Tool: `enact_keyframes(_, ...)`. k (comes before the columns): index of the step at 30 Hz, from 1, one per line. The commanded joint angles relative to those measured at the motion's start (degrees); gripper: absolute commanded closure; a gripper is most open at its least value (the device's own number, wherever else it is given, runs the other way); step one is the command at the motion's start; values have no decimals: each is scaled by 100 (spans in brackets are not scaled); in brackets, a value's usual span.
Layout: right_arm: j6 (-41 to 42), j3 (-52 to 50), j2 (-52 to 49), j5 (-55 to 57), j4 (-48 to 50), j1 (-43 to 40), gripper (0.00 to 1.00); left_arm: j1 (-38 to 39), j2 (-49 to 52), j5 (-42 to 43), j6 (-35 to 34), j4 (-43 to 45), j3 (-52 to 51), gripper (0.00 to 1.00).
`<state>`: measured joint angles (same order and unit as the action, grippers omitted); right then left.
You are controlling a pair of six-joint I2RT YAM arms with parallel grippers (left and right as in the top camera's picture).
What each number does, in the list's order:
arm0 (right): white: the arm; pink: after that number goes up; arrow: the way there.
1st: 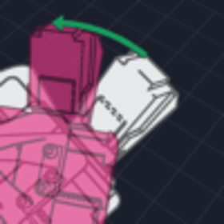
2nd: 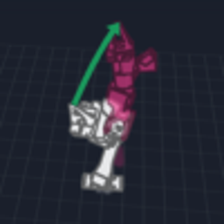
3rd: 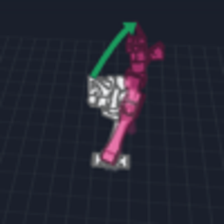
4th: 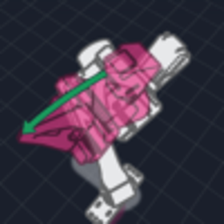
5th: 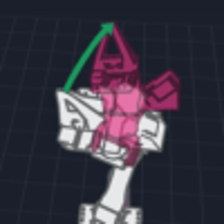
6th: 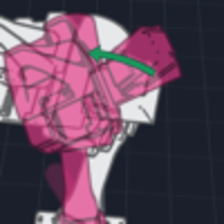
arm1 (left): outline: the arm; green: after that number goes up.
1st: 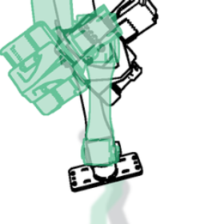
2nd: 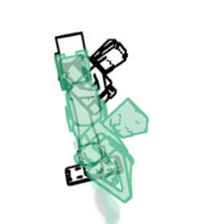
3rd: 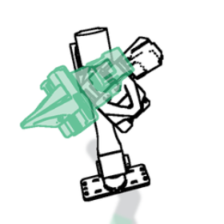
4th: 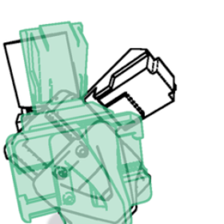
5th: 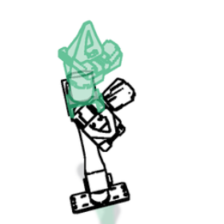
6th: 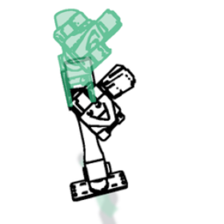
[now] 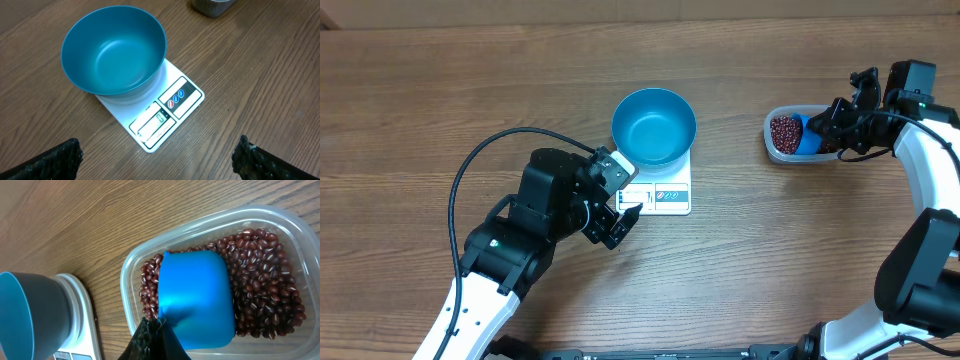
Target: Scoop item into bowl and weigh 150g on scale
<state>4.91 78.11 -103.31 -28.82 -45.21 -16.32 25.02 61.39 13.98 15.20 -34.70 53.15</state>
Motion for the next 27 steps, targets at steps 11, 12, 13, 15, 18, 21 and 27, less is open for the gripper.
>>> enact_keyframes(11, 87, -7, -251, -365, -76, -197, 96, -24, -74, 87, 46, 0, -50, 1)
enact_keyframes(12, 85, -7, -284, -361, -79, -229, 96, -24, -74, 90, 46, -2, -50, 0)
enact_keyframes(13, 85, -7, -315, -363, -83, -271, 96, -24, -74, 87, 46, -2, -50, 0)
enact_keyframes(15, 83, -7, -361, -363, -96, -330, 96, -24, -74, 87, 46, -2, -50, 0)
enact_keyframes(18, 50, -7, -411, -365, -125, -374, 96, -24, -74, 90, 46, -2, -50, 0)
enact_keyframes(21, -44, -7, -420, -339, -164, -374, 96, -24, -74, 90, 46, -2, -50, 0)
enact_keyframes(27, -39, -9, -420, -208, -168, -374, 96, -24, -74, 87, 46, 0, -50, 0)
